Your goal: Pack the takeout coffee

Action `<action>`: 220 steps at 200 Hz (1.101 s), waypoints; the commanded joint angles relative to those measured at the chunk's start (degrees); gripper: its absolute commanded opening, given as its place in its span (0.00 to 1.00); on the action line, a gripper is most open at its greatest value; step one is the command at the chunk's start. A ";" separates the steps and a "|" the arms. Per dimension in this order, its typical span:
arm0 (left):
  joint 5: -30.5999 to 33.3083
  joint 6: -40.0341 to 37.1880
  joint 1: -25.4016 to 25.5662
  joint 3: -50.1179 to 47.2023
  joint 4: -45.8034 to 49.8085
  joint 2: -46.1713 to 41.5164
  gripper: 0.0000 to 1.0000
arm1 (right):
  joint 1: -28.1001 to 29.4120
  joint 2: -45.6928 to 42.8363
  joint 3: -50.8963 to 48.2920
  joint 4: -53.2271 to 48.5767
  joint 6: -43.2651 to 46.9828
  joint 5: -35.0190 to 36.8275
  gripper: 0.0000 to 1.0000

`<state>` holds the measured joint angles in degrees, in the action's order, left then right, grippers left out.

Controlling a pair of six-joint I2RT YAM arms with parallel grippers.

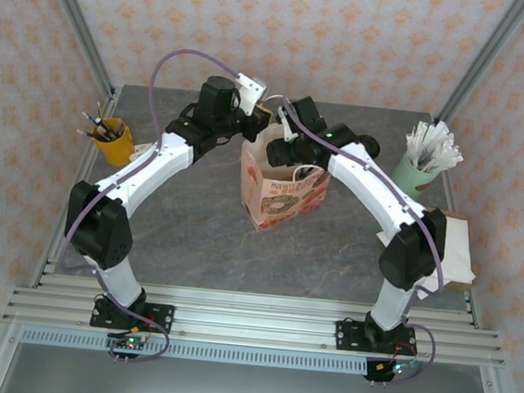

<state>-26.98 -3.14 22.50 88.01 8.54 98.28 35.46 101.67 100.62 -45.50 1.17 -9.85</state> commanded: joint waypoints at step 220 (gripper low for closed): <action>-8.97 -9.82 -2.55 -0.37 -1.22 -1.85 0.00 | -4.66 5.02 14.66 26.29 -12.24 52.42 1.00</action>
<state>-33.34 -10.63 19.97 88.92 10.22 98.80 33.74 101.51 102.28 -13.96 -2.59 37.78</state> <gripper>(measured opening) 0.062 0.997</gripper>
